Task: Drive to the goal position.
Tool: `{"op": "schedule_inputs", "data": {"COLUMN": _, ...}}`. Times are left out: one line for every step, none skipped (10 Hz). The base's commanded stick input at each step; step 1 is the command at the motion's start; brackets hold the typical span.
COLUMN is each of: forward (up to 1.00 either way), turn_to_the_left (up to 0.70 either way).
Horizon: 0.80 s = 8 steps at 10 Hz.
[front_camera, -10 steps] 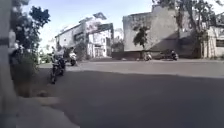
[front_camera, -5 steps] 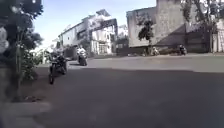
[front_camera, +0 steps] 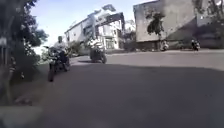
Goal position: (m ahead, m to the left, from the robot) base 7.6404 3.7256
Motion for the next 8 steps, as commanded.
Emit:
{"op": "schedule_inputs", "data": {"forward": 1.00, "turn_to_the_left": 0.26}}
{"op": "schedule_inputs", "data": {"forward": 1.00, "turn_to_the_left": 0.00}}
{"op": "schedule_inputs", "data": {"forward": 1.00, "turn_to_the_left": 0.00}}
{"op": "schedule_inputs", "data": {"forward": 1.00, "turn_to_the_left": 0.00}}
{"op": "schedule_inputs", "data": {"forward": 1.00, "turn_to_the_left": 0.00}}
{"op": "schedule_inputs", "data": {"forward": 1.00, "turn_to_the_left": 0.16}}
{"op": "schedule_inputs", "data": {"forward": 1.00, "turn_to_the_left": 0.40}}
{"op": "schedule_inputs", "data": {"forward": 1.00, "turn_to_the_left": 0.36}}
